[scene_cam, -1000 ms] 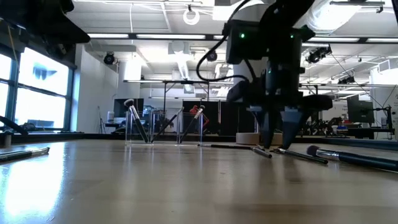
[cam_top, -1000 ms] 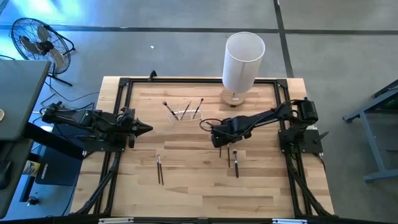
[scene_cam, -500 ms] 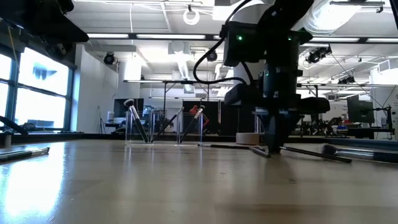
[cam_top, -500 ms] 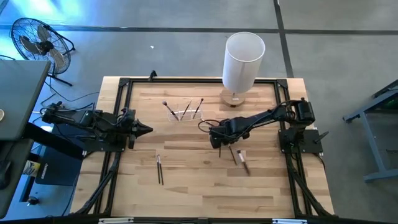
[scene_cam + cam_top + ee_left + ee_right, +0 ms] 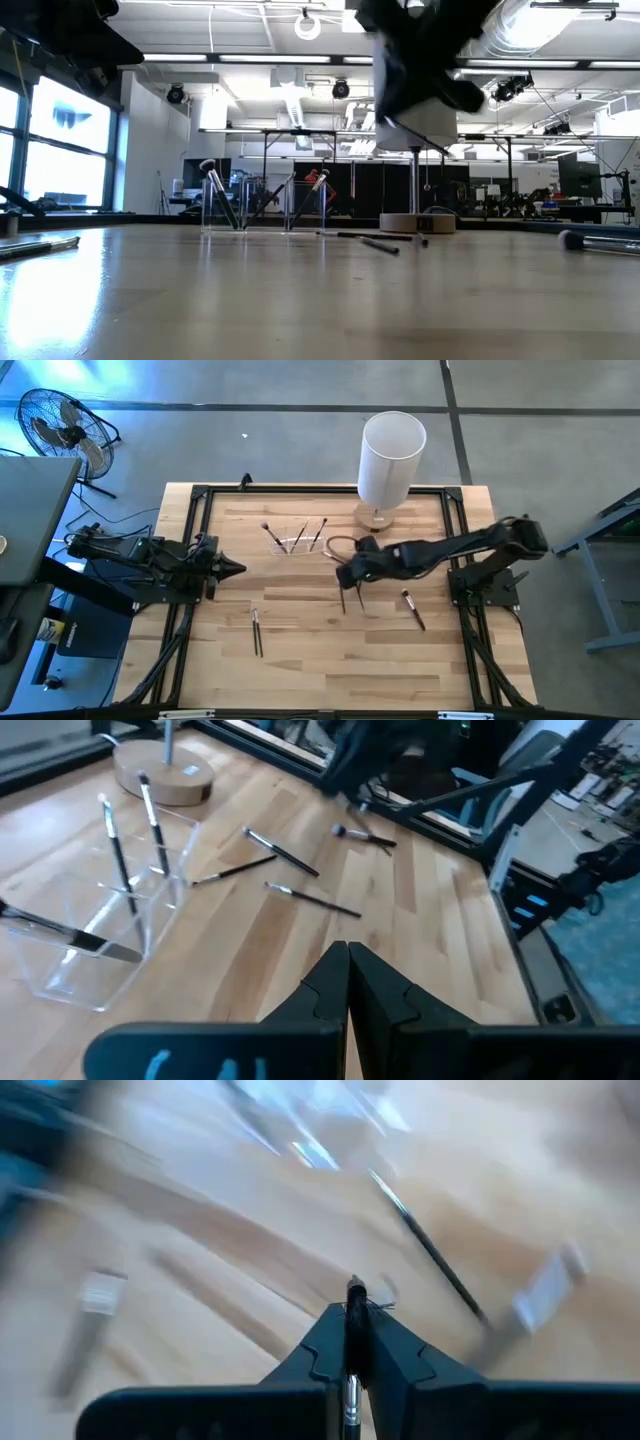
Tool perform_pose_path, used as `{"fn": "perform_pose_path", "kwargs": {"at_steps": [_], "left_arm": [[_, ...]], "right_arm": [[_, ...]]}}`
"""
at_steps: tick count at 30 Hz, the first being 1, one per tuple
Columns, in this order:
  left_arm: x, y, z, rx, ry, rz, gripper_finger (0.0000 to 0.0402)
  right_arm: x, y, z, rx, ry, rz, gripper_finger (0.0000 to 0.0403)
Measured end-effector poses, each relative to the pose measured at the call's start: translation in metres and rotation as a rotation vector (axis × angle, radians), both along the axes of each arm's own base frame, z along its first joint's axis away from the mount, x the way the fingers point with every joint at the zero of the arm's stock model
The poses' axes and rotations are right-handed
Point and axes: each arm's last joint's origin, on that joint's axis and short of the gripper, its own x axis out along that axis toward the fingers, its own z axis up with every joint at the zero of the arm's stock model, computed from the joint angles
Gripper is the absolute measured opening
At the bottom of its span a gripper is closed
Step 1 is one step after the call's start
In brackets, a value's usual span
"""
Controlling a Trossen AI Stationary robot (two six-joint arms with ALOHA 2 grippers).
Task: Put items in baskets/containers
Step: Put the black lash brush into the transparent organizer
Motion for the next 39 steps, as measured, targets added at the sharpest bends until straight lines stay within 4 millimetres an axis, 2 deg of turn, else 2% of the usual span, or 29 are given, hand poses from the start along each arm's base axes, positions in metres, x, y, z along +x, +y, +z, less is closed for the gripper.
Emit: {"fn": "perform_pose_path", "kwargs": {"at_steps": [4, 8, 14, 17, 20, 26, 31, 39], "left_arm": [[0.0, 0.002, 0.0, 0.017, -0.003, 0.056, 0.0], [0.0, 0.003, 0.0, 0.032, -0.008, 0.102, 0.0], [0.0, 0.004, 0.001, 0.043, -0.011, 0.14, 0.0], [0.0, 0.004, 0.0, 0.043, -0.01, 0.141, 0.0], [0.0, 0.004, 0.0, 0.042, -0.01, 0.137, 0.0], [0.0, 0.004, 0.0, 0.041, -0.01, 0.136, 0.0], [0.0, 0.004, 0.0, 0.041, -0.01, 0.136, 0.0], [0.0, 0.005, 0.001, 0.038, -0.015, 0.161, 0.001]], "right_arm": [[0.011, -0.014, 0.023, -0.182, -0.158, 0.098, 0.0012], [0.029, -0.047, 0.029, -0.275, -0.297, 0.186, 0.0012], [0.062, -0.099, 0.018, -0.437, -0.558, 0.325, 0.0012], [0.073, -0.116, 0.012, -0.576, -0.681, 0.341, 0.0012], [0.079, -0.13, -0.002, -0.688, -0.697, 0.34, 0.0012], [0.088, -0.148, -0.038, -0.729, -0.677, 0.369, 0.0012], [0.092, -0.153, -0.061, -0.697, -0.655, 0.444, 0.0014], [0.093, -0.149, -0.065, -0.701, -0.616, 0.456, 0.0109]]}}
